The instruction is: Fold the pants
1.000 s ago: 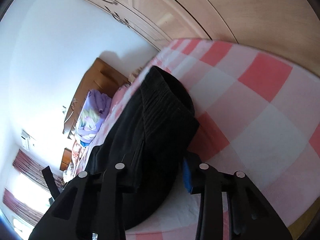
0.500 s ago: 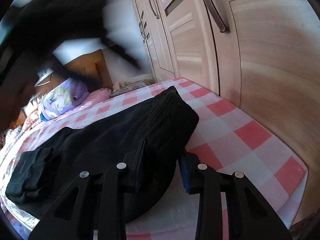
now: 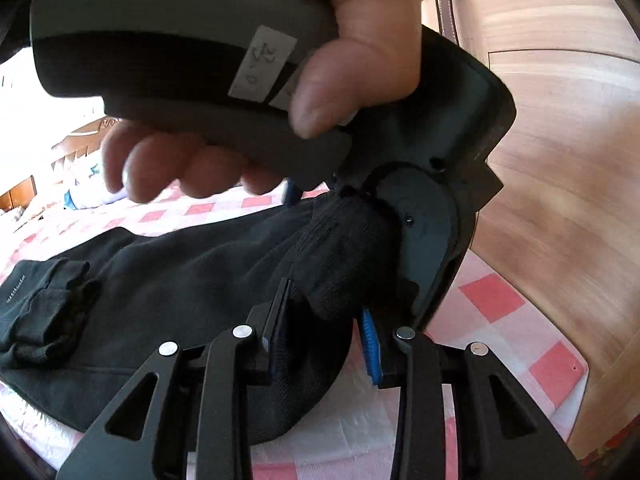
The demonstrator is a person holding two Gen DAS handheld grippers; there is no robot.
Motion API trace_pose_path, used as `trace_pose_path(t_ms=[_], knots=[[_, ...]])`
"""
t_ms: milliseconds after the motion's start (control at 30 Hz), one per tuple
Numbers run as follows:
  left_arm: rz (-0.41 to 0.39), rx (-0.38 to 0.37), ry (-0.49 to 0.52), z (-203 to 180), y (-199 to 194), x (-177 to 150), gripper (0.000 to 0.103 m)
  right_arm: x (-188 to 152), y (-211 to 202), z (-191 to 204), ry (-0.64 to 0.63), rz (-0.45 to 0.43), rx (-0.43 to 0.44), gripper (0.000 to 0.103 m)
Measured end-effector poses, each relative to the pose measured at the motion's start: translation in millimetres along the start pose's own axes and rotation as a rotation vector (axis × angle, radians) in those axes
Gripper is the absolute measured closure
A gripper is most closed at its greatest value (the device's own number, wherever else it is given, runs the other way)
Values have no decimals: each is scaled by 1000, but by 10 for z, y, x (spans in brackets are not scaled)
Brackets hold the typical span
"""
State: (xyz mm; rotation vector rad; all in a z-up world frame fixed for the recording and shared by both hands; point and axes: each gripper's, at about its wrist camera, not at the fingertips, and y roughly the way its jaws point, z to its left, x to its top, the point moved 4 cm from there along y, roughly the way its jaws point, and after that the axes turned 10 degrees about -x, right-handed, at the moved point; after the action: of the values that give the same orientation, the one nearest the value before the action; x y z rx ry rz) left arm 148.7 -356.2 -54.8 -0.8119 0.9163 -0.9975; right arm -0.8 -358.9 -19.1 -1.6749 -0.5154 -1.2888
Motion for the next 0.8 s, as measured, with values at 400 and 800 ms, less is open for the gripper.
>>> trace_pose_path(t_ms=[400,800], knots=[[-315,-277,-154,569,-655,-750,71,-381,-316,282,88,248,265,7],[-828,-549,-622,1778,-1052,-3721,75,-259,-436,1588,-294,192,197,7]])
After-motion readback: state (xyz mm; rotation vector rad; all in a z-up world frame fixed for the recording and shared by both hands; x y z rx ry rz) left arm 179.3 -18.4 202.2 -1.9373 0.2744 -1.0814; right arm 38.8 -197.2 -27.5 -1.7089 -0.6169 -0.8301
